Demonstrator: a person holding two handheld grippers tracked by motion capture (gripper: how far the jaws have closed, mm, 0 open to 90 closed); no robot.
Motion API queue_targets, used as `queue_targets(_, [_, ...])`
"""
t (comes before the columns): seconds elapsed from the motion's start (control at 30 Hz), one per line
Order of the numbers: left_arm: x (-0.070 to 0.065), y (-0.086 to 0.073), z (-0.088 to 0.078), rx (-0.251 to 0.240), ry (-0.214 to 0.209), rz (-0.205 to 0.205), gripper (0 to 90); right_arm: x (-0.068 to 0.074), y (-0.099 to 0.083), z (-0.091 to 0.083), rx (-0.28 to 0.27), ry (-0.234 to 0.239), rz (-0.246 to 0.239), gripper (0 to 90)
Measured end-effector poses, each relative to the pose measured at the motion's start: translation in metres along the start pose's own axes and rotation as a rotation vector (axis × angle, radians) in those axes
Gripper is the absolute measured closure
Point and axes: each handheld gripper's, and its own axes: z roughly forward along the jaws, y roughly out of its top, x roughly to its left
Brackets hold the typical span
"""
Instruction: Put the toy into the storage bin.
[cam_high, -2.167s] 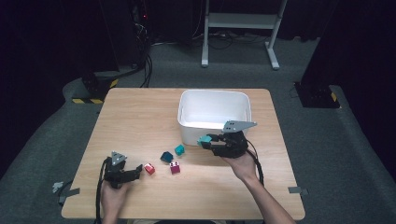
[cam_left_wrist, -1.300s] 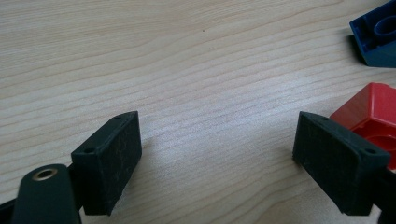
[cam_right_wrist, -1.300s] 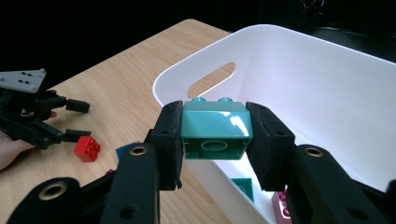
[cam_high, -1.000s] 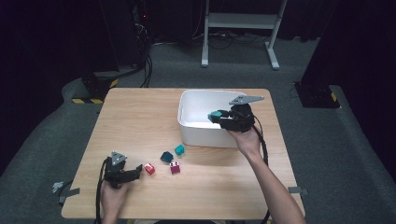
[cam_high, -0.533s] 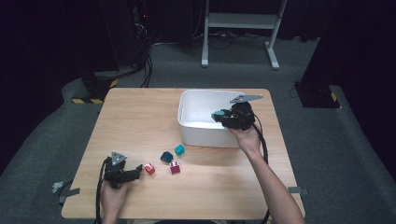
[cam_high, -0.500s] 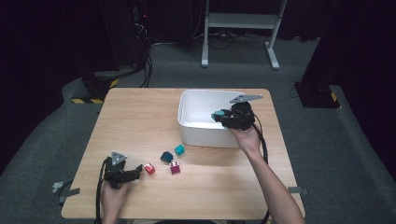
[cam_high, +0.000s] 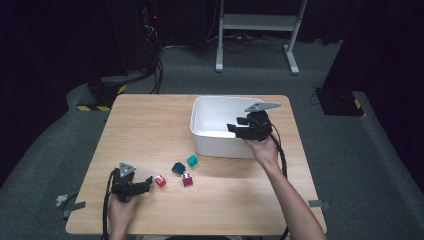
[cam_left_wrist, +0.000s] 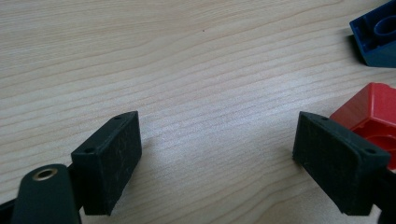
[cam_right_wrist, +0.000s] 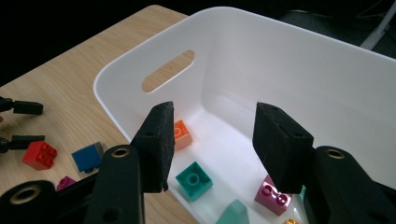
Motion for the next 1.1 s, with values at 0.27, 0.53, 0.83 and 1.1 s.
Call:
queue_targets(0.27, [0.000,0.000,0.000,0.000,0.000,0.000,15.5,0.030,-0.005,-0.008,-0.042,0.064,-0.063,48.5])
queue_targets(0.53, [0.000,0.000,0.000,-0.001,0.000,0.000,15.5,0.044,-0.011,-0.009,-0.059,0.106,-0.081,48.6])
queue_targets(0.83, [0.000,0.000,0.000,0.000,0.001,0.000,15.5,0.063,-0.021,0.000,-0.055,0.159,-0.106,48.7])
queue_targets(1.1, [0.000,0.000,0.000,0.000,0.000,0.000,15.5,0.077,-0.035,0.017,-0.023,0.206,-0.106,48.5])
